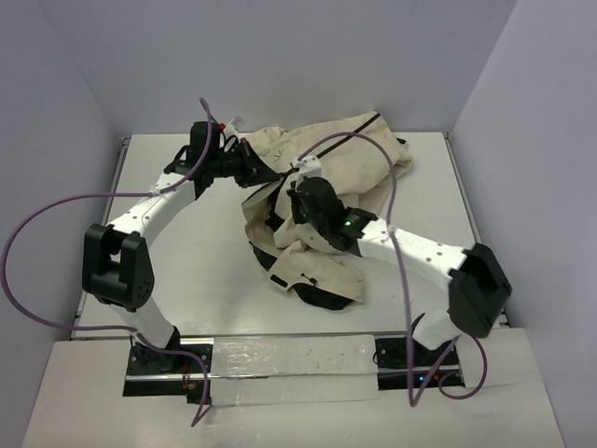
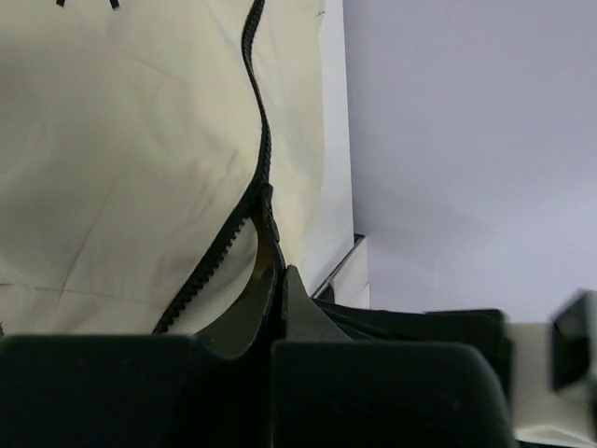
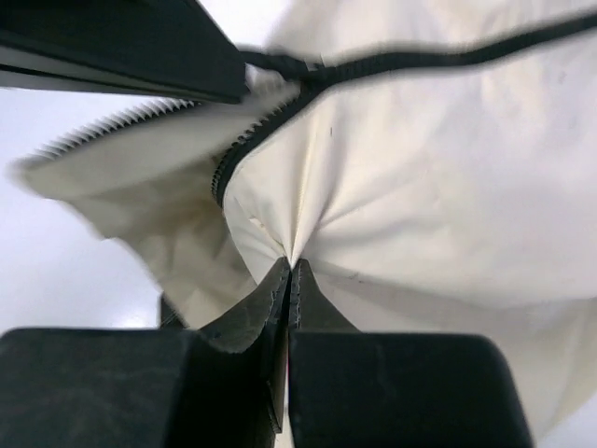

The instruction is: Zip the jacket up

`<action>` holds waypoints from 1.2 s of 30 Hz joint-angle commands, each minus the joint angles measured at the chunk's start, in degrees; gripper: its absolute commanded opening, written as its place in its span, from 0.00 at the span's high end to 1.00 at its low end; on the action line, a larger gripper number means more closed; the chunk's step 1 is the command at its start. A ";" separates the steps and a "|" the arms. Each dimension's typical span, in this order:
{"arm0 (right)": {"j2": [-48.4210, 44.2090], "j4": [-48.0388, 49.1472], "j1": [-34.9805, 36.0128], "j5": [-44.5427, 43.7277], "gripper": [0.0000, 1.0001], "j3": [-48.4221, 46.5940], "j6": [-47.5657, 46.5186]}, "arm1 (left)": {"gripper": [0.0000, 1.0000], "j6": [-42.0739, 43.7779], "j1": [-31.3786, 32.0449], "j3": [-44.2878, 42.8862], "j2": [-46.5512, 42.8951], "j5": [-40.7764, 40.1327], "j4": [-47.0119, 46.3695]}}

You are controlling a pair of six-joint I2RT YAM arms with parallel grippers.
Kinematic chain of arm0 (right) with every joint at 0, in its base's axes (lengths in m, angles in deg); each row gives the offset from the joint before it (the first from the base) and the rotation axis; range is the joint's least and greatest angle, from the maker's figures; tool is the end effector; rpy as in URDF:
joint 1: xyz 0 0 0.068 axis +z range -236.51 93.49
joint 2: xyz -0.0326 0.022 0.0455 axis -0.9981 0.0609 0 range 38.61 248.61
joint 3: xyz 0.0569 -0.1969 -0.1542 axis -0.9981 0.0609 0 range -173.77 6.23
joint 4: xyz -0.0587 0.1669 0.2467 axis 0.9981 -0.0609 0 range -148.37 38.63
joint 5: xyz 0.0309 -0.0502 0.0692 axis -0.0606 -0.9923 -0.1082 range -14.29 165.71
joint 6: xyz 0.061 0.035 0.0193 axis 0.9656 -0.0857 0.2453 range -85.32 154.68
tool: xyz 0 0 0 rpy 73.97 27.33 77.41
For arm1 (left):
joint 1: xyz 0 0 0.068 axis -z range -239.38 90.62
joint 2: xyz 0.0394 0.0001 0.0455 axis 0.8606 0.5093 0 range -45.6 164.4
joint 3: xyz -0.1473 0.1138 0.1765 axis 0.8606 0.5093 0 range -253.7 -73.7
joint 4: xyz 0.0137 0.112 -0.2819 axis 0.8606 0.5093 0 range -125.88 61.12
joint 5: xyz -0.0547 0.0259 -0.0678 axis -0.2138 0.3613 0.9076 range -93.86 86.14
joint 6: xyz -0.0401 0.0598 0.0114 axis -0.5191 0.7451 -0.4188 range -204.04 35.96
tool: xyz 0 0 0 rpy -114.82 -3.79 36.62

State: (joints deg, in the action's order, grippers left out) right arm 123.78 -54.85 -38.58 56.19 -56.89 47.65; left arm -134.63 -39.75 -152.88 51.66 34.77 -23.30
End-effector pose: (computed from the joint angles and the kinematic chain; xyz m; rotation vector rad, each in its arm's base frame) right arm 0.2887 0.2896 0.2500 -0.3924 1.9665 0.3414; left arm 0.4106 -0.1865 0.2639 -0.1691 2.3103 -1.3954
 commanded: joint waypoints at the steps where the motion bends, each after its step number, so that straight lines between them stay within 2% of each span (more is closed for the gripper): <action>1: -11.19 3.81 -0.95 11.84 1.00 2.60 -5.97 | 1.00 1.08 -1.00 -0.07 0.44 0.71 -5.73; 2: -12.38 3.50 -1.08 12.39 1.00 3.07 -6.03 | 1.00 1.11 -1.00 0.12 0.48 0.75 -6.15; 6: -13.45 -2.51 -5.00 26.17 1.00 1.39 -6.24 | 1.00 2.02 -1.01 0.58 1.83 3.13 -6.79; 9: -10.71 -5.04 -5.13 28.48 1.00 0.78 -6.67 | 1.00 1.87 -1.00 1.64 1.10 3.76 -7.30; 10: -9.87 -5.84 -5.13 28.72 0.97 0.73 -6.67 | 1.00 1.82 -1.01 2.02 0.72 3.79 -7.26; 12: -8.37 -7.55 -5.13 30.29 0.73 0.80 -6.18 | 1.00 1.96 -1.09 3.36 -0.14 3.65 -6.91; 13: -8.00 -7.88 -5.13 30.88 0.65 1.00 -6.05 | 1.00 1.98 -1.02 4.04 -0.96 3.78 -6.93; 15: -8.12 -8.66 -5.19 31.21 0.44 1.43 -5.49 | 1.00 2.35 -1.00 6.03 -2.37 3.81 -6.60; 18: -9.89 -8.74 -8.97 32.99 0.31 2.19 -2.42 | 1.00 2.94 -1.00 11.05 -4.23 3.74 -7.62; 23: -8.79 -8.82 -17.95 38.59 0.29 0.54 6.09 | 1.00 3.04 -1.00 15.45 -5.67 3.91 -9.15; 25: -5.73 -10.01 -22.79 39.69 0.29 -1.89 14.42 | 1.00 3.20 -1.00 16.25 -6.86 3.93 -9.45; 28: -2.59 -8.03 -25.93 43.21 0.28 -2.96 25.34 | 1.00 3.89 -1.00 15.10 -8.07 2.83 -7.66; 36: 2.71 0.28 -26.57 40.64 0.26 -5.21 39.20 | 1.00 4.34 -1.00 12.64 -10.62 1.73 -6.48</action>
State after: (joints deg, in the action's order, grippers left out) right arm 125.23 -61.76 -65.27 97.29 -58.37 76.96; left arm -131.85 -40.73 -137.15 44.03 36.69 -28.95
